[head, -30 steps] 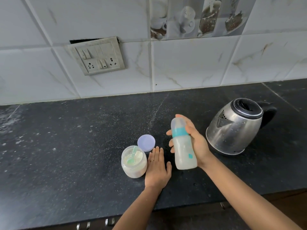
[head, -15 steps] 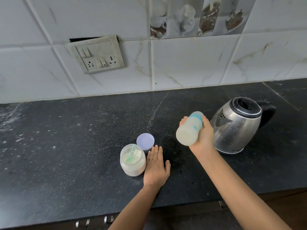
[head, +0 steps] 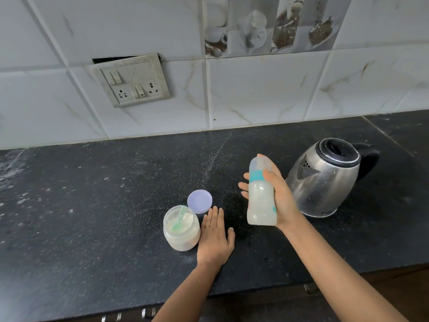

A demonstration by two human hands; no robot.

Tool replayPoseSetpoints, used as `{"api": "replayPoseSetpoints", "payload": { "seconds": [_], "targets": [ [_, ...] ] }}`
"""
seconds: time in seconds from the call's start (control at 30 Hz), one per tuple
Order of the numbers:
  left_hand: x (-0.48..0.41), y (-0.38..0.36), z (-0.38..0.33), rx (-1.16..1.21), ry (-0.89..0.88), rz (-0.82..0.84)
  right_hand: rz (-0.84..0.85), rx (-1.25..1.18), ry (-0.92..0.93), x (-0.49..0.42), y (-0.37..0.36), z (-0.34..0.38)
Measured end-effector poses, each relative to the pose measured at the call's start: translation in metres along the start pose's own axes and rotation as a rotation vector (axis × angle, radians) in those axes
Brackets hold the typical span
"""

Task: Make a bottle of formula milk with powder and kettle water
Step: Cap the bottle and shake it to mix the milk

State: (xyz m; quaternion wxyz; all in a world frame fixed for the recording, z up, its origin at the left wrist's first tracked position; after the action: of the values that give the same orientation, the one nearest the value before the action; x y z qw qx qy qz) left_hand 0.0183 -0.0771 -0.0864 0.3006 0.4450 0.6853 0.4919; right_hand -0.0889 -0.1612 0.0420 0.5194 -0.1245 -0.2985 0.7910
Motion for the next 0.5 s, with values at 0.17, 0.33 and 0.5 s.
{"api": "replayPoseSetpoints", "payload": {
  "seconds": [0.17, 0.33, 0.5],
  "targets": [
    [-0.001, -0.002, 0.000, -0.010, -0.004, -0.003, -0.176, -0.283, -0.024, -0.006, 0.013, 0.009],
    [0.000, 0.001, -0.002, 0.003, -0.010, -0.027, 0.010, -0.167, -0.123, 0.009, -0.004, -0.014],
    [-0.001, -0.003, -0.002, -0.016, -0.008, 0.005, -0.095, -0.462, -0.102, -0.003, 0.004, -0.009]
  ]
}}
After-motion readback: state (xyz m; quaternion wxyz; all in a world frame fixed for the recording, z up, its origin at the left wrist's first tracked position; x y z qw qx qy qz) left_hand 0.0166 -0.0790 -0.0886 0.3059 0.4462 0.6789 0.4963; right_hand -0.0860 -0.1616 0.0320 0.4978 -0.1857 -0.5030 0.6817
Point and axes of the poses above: each hand's wrist, its own x-axis away from the middle knuckle, its own y-axis out of the back of the hand, z = x × y, the point moved 10 cm from there along -x, towards the middle knuckle, and after that the axes turned 8 degrees about y, right-handed, at the moved point
